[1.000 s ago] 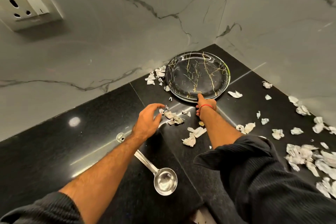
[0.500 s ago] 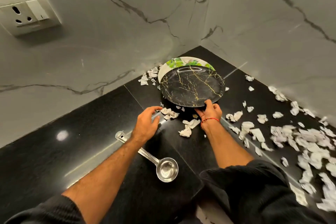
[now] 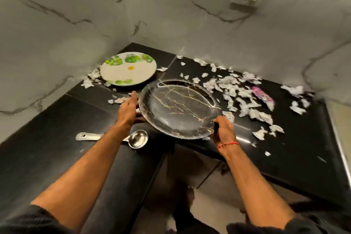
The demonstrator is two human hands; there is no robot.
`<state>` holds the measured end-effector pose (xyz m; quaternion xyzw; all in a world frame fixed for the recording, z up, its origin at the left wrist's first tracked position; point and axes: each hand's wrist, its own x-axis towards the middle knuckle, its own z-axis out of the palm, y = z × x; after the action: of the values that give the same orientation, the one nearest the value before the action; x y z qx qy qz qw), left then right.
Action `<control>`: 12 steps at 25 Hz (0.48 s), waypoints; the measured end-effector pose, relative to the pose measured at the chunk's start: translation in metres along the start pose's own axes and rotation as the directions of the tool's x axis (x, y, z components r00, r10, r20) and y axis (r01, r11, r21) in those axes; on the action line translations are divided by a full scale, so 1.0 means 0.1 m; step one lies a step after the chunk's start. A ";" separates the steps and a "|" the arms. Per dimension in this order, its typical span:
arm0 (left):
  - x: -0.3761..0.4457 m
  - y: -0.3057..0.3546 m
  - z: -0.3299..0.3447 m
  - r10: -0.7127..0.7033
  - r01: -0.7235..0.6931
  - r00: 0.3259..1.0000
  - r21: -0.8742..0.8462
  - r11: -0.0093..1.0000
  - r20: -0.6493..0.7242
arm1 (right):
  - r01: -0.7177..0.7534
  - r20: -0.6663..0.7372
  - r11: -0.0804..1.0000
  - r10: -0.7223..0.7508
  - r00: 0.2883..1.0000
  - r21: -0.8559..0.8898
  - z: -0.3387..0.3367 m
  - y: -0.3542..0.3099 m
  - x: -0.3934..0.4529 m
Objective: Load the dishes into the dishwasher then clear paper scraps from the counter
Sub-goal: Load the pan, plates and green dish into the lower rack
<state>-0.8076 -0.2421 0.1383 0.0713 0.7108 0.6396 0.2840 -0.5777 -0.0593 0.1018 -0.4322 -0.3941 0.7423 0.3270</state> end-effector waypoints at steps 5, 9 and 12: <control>-0.65 -0.18 0.80 0.068 -0.122 0.958 0.183 0.975 0.278 | 0.109 -0.111 0.994 -0.110 0.988 -0.020 -1.18 -0.18 -0.80; -1.19 -0.30 1.53 0.094 -0.238 0.892 0.284 0.929 0.442 | 0.176 -0.218 0.984 -0.176 0.960 -0.019 -2.23 -0.16 -1.29; -1.69 -0.40 2.18 0.005 -0.278 0.768 0.326 0.903 0.640 | 0.220 -0.389 0.975 -0.216 0.895 -0.034 -3.07 -0.13 -1.66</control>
<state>-0.5489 -0.1379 0.1490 0.3910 0.6841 0.4387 0.4321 -0.2313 -0.0971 0.0800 -0.5228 -0.3629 0.6019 0.4824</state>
